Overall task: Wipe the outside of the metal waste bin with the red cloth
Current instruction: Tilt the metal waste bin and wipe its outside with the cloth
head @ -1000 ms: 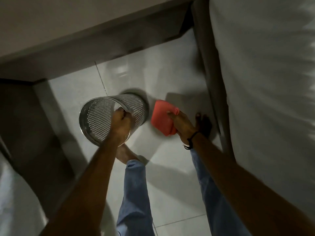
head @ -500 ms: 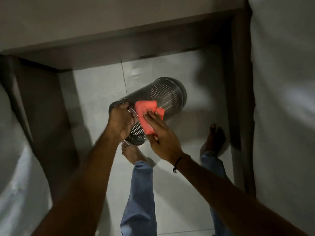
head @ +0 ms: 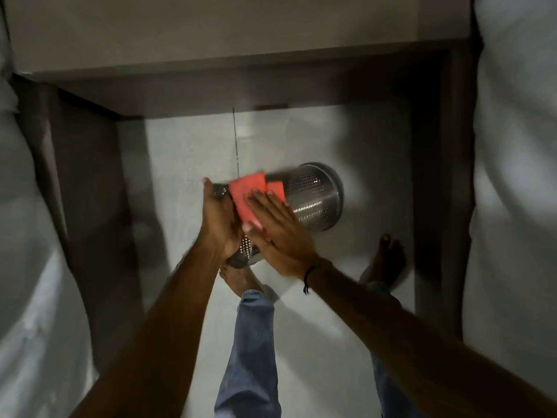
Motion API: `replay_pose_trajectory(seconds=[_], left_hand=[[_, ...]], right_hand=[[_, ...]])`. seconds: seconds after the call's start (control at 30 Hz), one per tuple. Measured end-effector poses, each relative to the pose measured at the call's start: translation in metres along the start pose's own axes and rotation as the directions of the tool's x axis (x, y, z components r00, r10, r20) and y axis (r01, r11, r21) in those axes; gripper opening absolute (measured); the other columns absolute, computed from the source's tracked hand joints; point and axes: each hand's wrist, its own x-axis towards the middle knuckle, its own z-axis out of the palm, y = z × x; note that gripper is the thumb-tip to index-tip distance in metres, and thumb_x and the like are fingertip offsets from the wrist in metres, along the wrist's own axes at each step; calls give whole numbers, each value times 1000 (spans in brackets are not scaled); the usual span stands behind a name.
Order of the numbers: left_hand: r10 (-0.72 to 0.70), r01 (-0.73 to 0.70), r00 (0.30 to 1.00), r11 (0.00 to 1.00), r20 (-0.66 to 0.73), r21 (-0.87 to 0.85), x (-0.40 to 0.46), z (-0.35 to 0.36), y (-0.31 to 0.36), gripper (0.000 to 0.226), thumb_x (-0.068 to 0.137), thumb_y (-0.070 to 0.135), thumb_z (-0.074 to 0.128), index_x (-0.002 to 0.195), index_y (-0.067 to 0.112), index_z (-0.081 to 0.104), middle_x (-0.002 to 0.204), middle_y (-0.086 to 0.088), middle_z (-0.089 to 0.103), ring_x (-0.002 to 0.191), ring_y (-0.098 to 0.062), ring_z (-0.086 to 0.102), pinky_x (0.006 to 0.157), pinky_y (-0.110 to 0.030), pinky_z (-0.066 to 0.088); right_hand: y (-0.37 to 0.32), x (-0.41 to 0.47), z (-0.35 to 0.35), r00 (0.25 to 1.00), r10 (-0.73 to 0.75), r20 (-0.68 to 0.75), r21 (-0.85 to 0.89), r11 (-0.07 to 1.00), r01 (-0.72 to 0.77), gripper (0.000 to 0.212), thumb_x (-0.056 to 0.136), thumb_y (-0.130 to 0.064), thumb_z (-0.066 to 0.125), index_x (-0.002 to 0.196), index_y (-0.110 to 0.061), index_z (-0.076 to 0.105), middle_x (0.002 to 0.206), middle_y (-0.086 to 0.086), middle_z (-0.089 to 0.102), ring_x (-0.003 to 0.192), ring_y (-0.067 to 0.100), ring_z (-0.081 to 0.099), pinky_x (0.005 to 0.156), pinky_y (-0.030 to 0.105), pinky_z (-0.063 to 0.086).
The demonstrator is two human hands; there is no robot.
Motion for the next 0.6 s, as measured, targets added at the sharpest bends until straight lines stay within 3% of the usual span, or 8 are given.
replay_pose_trajectory(seconds=[0.1,0.2,0.3,0.43,0.5,0.6], left_hand=[[1,-6,997,997,-73,-76,7,-3,0,96,96,76,6,146,8,52,150,-24,56,138,-40,54,122,-53,34],[-3,2,1000,999,-21,-51,1,-1,-16,86,99,71,15,153,12,46,154,-19,53,144,-37,48,124,-53,31],[46,-48,997,998,-58,-34,-1,-8,-28,75,105,58,18,154,7,43,158,-24,47,148,-39,44,125,-55,30],[-67,69,996,997,-56,42,15,-21,-11,95,94,78,4,151,17,50,147,-16,58,133,-39,55,105,-54,44],[-68,72,995,996,-70,56,20,-22,-5,96,92,81,4,149,20,53,137,-11,63,120,-32,61,92,-48,49],[-45,54,997,988,-61,146,12,-21,-18,83,96,77,14,136,25,65,129,-7,74,110,-27,73,83,-40,59]], right_hand=[[5,-17,19,997,-2,76,-35,999,5,65,109,-41,37,165,-22,12,176,0,5,163,20,-4,131,53,6],[8,3,12,998,59,20,36,998,-60,62,110,-40,32,165,-24,8,176,-2,3,163,18,-5,132,53,2],[14,18,6,996,92,-11,85,992,-91,60,110,-38,32,165,-25,9,176,-3,4,163,18,-3,132,54,2],[20,-18,26,995,9,96,-76,997,-1,64,109,-43,28,165,-20,7,176,2,2,163,23,-6,132,53,7],[23,-33,34,986,-3,166,-146,989,27,71,105,-55,16,165,-19,6,175,3,-2,162,24,-9,132,52,6],[23,-9,23,991,91,97,0,996,-92,65,108,-49,14,166,-22,3,176,1,-3,163,21,-8,132,53,4]])
